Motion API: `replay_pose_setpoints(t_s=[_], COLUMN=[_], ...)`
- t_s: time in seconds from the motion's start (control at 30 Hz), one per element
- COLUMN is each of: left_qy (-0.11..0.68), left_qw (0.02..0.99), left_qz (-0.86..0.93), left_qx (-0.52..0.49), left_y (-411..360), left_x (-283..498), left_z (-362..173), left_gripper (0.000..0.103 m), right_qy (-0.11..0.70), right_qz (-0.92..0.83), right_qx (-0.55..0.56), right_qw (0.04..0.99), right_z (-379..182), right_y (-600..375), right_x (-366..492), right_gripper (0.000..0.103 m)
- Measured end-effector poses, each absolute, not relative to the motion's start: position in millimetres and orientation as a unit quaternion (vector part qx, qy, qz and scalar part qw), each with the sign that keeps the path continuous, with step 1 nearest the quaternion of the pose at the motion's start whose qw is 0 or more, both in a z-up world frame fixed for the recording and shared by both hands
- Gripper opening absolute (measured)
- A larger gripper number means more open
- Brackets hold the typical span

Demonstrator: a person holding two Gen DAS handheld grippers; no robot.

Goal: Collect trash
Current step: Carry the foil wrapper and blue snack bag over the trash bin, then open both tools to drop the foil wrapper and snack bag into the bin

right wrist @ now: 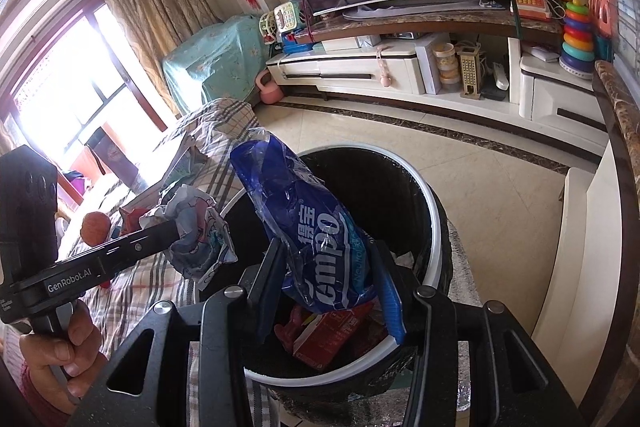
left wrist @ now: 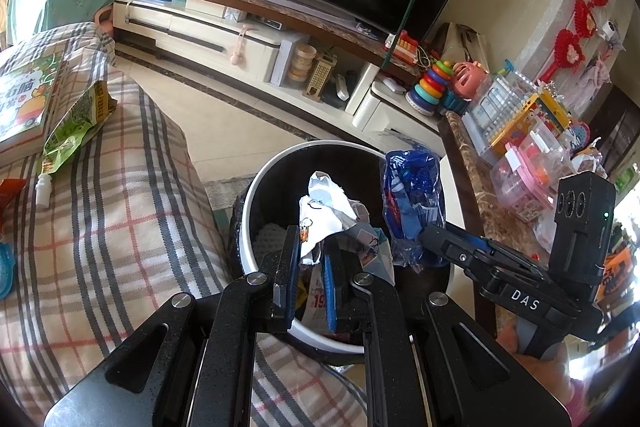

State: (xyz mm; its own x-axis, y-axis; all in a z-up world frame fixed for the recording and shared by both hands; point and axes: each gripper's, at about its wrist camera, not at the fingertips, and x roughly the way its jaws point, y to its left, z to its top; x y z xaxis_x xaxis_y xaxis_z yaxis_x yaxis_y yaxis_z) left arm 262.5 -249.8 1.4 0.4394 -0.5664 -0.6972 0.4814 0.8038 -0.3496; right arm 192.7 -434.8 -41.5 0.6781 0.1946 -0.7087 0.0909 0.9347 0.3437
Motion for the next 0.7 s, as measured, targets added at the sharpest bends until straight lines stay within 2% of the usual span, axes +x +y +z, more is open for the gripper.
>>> replay_pose_setpoints(t_s=[0.3, 0.37, 0.4, 0.43, 0.6, 0.7], left_qy=[0.431, 0.434, 0.436, 0.434, 0.434, 0.435], left_qw=[0.847, 0.846, 0.846, 0.848, 0.849, 0.849], left_qz=[-0.307, -0.305, -0.303, -0.3, -0.297, -0.295], left_qx=[-0.048, -0.048, -0.049, -0.051, -0.054, -0.058], left_y=[-252, -252, -252, -250, -242, -233], left_x=[266, 267, 267, 266, 263, 257], left_z=[1, 2, 2, 2, 2, 1], left_gripper=[0.009, 0.02, 0.031, 0.037, 0.041, 0.042], right_qy=[0.403, 0.403, 0.403, 0.401, 0.399, 0.397], right_qz=[0.025, 0.025, 0.023, 0.023, 0.021, 0.027], right_qx=[0.179, 0.181, 0.184, 0.188, 0.2, 0.202], right_qw=[0.897, 0.897, 0.896, 0.896, 0.895, 0.895], right_z=[-43, -43, -43, -42, -40, -37], right_y=[-438, -439, -440, -442, -445, -442], right_x=[192, 192, 192, 191, 188, 186], right_gripper=[0.047, 0.051, 0.058, 0.063, 0.065, 0.073])
